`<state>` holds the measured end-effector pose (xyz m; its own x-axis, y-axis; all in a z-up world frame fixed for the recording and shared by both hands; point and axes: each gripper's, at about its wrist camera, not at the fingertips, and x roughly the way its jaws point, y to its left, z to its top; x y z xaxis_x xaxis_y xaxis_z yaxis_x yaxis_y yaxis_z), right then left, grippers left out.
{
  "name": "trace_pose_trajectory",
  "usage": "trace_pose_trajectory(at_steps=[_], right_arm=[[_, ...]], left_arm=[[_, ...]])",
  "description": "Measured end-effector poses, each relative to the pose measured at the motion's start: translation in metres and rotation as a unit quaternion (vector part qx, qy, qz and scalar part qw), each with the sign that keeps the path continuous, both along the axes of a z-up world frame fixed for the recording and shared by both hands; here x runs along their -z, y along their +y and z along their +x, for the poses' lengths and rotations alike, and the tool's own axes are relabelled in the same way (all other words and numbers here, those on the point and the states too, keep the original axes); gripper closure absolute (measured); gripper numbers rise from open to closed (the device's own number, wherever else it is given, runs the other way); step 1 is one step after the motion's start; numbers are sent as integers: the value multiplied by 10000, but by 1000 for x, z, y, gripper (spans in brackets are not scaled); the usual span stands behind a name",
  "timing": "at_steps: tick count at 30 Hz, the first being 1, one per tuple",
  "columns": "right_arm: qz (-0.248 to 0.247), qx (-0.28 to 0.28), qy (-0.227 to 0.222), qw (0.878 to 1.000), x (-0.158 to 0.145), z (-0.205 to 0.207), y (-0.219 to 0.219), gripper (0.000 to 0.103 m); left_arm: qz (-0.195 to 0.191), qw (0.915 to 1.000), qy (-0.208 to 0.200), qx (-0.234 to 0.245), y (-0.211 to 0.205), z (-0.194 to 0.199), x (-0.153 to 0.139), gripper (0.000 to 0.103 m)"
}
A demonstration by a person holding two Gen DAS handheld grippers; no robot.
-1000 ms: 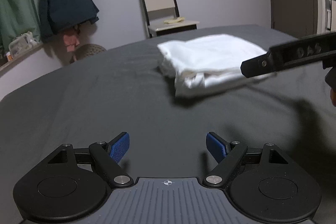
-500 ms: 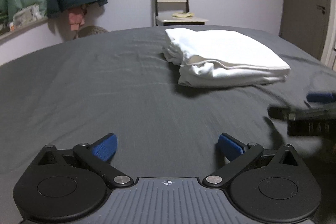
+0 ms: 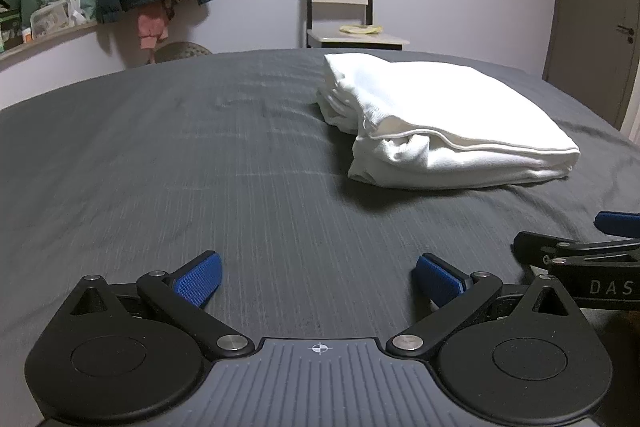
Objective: Fold clothes
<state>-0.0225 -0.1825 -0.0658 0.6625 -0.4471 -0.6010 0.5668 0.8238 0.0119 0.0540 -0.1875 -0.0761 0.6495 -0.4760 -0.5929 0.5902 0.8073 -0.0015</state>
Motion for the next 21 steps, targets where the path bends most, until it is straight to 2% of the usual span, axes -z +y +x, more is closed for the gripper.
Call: trace_pose_trajectory(at_steps=[21], right_arm=[[-41,14,-5,10000,0,-2,1,0]], left_arm=[[-61,10000,-43,-14,-8,5,4,0]])
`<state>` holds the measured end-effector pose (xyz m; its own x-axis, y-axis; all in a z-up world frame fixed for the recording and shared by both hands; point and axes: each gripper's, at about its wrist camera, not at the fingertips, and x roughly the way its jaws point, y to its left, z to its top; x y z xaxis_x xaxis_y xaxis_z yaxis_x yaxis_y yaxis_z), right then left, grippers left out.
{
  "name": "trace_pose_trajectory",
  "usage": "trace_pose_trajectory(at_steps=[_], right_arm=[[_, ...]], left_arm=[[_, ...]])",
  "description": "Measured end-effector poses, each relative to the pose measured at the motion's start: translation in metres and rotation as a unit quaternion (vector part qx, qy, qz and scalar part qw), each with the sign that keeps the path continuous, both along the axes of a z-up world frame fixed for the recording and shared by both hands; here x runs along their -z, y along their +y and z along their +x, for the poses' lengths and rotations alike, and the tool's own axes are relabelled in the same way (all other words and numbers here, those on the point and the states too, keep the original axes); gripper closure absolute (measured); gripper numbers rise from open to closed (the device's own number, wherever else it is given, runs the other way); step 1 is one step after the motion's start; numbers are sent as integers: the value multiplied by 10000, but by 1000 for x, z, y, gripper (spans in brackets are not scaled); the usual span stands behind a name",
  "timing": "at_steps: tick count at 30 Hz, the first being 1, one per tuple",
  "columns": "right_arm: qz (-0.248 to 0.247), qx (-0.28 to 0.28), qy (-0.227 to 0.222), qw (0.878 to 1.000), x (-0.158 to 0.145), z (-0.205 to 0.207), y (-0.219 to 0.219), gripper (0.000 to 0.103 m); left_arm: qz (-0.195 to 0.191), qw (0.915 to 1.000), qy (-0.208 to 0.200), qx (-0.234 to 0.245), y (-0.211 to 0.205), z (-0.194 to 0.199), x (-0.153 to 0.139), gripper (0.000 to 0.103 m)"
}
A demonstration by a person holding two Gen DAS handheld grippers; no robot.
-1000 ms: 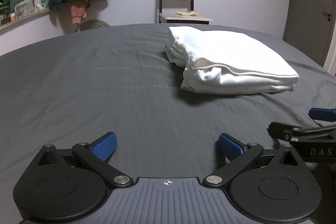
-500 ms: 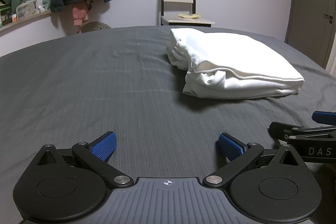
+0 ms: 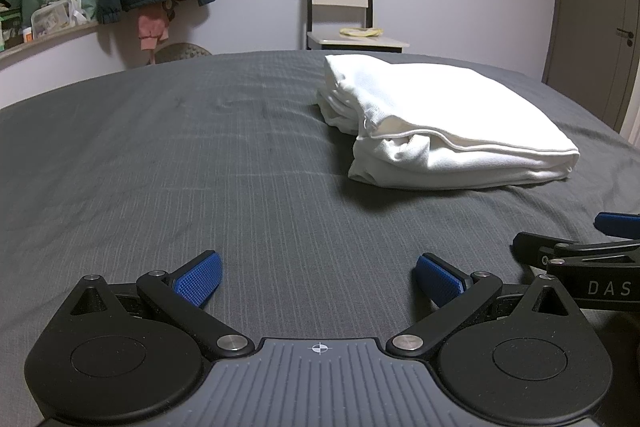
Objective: Fold clothes
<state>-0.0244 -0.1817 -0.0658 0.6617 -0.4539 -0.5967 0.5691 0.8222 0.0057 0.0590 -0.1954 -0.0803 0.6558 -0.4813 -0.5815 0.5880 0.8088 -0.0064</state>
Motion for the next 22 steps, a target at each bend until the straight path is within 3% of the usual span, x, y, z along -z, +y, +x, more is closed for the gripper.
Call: trace_pose_trajectory(at_steps=[22], right_arm=[[-1,-7,-2,10000,0,0,-1,0]], left_arm=[[-18,10000,-8,-34,-6,0,2,0]])
